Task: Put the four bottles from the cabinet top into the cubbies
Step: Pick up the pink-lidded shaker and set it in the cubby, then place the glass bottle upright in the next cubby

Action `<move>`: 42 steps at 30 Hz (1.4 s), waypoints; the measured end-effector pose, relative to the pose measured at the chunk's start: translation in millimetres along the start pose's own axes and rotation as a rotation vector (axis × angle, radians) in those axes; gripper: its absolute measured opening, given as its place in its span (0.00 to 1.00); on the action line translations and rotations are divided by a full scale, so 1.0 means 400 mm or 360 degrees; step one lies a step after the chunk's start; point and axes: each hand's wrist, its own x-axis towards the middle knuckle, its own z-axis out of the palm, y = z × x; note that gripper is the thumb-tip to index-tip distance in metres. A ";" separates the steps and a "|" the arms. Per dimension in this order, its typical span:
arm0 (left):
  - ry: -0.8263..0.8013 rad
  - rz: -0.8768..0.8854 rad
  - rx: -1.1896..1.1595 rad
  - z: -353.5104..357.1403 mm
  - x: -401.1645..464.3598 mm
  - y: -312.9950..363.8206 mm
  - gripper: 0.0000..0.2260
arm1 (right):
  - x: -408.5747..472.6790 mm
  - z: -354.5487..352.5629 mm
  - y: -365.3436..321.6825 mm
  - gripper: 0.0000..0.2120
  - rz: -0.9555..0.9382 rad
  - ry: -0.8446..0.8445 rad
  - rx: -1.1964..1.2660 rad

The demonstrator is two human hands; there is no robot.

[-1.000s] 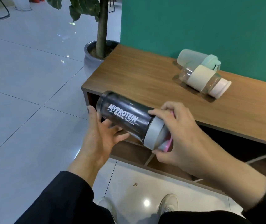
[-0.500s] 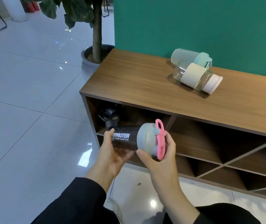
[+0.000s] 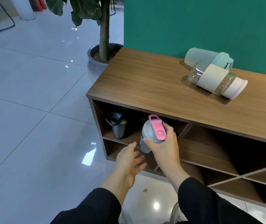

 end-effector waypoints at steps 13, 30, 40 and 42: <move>-0.0020 0.0105 0.0083 0.008 0.034 0.012 0.20 | 0.152 0.037 0.069 0.36 0.0244 0.0052 -0.0261; -0.0071 0.0258 0.0287 0.018 0.020 0.019 0.18 | -0.170 -0.154 -0.003 0.08 -0.0278 -0.0133 -0.0252; -0.0052 0.0298 0.0413 0.045 -0.023 0.003 0.16 | 0.272 -0.504 -0.168 0.42 0.0024 0.0611 -0.0128; -0.0020 0.0292 0.0432 0.045 -0.022 0.000 0.15 | 0.326 -0.521 -0.156 0.50 0.0167 0.0416 -0.0176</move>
